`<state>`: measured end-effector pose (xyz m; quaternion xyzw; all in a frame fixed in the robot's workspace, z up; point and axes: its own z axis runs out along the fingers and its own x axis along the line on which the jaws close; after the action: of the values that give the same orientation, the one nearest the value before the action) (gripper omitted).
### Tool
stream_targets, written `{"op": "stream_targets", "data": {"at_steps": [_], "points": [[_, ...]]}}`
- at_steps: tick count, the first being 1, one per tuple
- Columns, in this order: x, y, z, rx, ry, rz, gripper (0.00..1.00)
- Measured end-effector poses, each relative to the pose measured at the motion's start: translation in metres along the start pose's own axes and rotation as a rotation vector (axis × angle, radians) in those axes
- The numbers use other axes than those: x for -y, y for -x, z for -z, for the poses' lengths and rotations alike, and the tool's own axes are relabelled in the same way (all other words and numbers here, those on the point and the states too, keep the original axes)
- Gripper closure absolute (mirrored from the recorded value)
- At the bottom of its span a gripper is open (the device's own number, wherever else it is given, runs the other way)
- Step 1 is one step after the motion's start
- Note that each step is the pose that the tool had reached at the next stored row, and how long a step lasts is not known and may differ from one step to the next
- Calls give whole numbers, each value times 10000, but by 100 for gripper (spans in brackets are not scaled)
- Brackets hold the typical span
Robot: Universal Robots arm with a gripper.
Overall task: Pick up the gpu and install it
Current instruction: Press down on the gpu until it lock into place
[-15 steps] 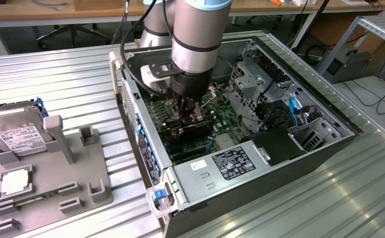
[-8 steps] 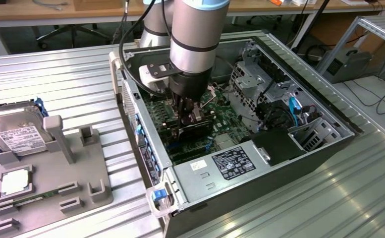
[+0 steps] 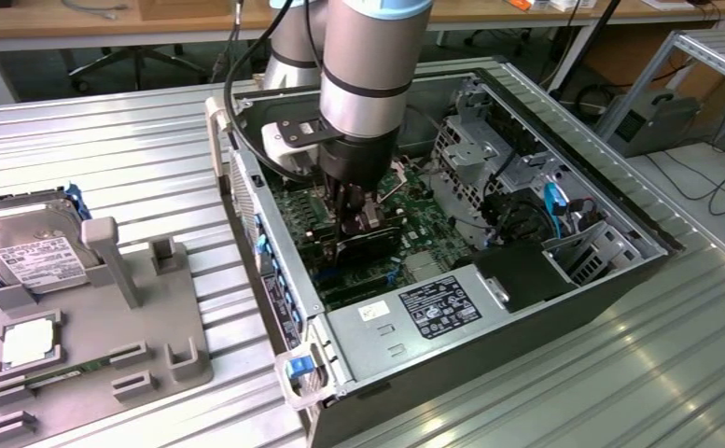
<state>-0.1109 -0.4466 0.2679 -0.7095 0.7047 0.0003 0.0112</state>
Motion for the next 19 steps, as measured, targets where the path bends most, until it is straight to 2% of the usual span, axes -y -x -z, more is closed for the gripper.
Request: {"op": "stream_targets", "data": {"at_steps": [19], "points": [[5,3,156,-1,0,0,89]]}}
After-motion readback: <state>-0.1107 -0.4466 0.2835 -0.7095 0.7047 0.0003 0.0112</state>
